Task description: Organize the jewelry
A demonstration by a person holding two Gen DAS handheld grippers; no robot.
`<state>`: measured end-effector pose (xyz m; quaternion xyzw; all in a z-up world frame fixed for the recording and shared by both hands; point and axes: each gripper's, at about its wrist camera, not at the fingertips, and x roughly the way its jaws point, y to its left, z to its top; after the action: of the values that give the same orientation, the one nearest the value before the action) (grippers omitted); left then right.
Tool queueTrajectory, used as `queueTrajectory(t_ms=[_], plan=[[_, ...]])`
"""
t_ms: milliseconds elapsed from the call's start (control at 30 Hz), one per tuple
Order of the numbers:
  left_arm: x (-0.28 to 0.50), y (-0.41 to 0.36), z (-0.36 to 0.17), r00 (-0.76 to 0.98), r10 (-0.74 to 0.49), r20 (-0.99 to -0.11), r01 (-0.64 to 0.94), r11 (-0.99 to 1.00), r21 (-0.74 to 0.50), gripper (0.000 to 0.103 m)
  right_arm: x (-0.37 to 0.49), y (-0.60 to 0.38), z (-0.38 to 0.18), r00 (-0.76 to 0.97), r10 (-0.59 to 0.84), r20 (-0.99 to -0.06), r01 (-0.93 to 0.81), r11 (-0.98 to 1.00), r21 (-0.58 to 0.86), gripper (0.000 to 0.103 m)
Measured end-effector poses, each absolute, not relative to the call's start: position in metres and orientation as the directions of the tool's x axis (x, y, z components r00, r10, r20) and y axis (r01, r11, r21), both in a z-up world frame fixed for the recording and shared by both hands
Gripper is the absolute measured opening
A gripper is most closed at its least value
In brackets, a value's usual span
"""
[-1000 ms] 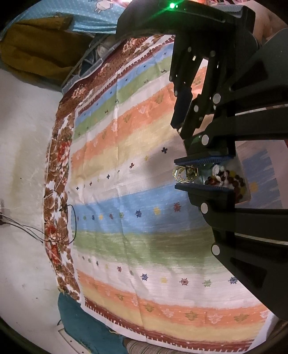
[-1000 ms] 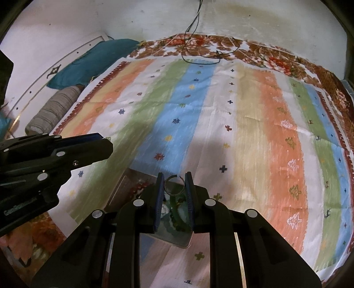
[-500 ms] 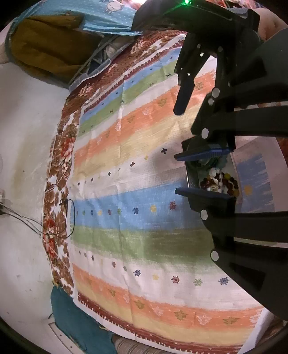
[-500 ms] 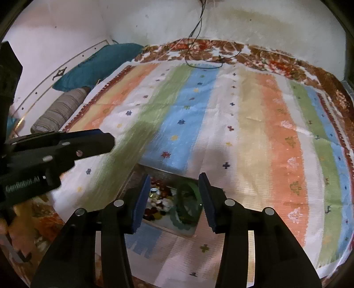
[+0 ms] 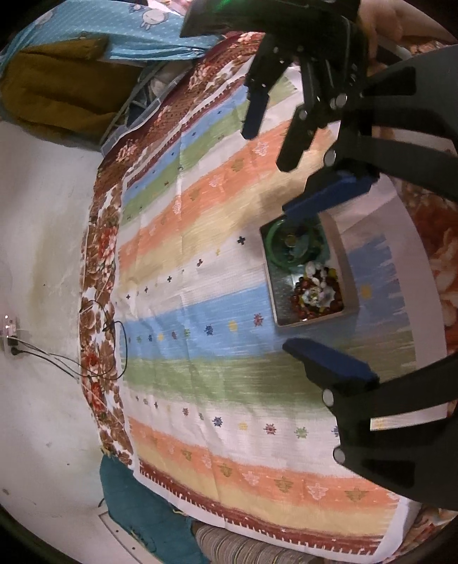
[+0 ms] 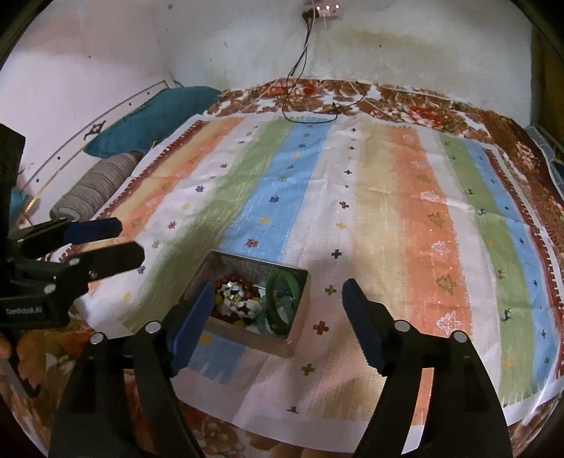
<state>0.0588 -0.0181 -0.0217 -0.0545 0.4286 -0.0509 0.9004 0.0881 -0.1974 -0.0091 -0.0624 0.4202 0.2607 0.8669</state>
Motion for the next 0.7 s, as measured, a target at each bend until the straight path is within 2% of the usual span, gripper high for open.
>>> queueTrajectory(t_ms=[67, 233, 333, 433, 600, 700], plan=[[0.054, -0.018, -0.023, 0.629, -0.133, -0.766, 0.048, 0.99, -0.132, 0.084, 0.085, -0.201, -0.009, 0.522, 0.388, -0.759, -0.504, 0.859, 0.092, 0.081], [0.042, -0.021, -0.027, 0.629, -0.125, -0.767, 0.06, 0.992, -0.112, 0.097, 0.073, -0.208, -0.007, 0.527, 0.397, -0.752, -0.518, 0.851, 0.087, 0.085], [0.034, -0.019, -0.027, 0.637, -0.101, -0.764, 0.023, 0.993, -0.112, 0.097, 0.069, -0.212, -0.006, 0.511, 0.428, -0.745, -0.531, 0.839, 0.118, 0.09], [0.027, -0.019, -0.026, 0.634, -0.123, -0.764, 0.027, 0.99, -0.136, 0.097, 0.064, -0.214, -0.004, 0.516, 0.435, -0.737, -0.53, 0.839, 0.124, 0.092], [0.016, -0.024, -0.032, 0.618, -0.107, -0.779, 0.031, 0.993, -0.111, 0.097, 0.055, -0.214, -0.001, 0.527, 0.435, -0.73, -0.528, 0.841, 0.12, 0.095], [0.011, -0.025, -0.034, 0.599, -0.144, -0.788, 0.038, 0.988, -0.152, 0.097, 0.049, -0.214, 0.0, 0.538, 0.431, -0.724, -0.523, 0.845, 0.115, 0.096]])
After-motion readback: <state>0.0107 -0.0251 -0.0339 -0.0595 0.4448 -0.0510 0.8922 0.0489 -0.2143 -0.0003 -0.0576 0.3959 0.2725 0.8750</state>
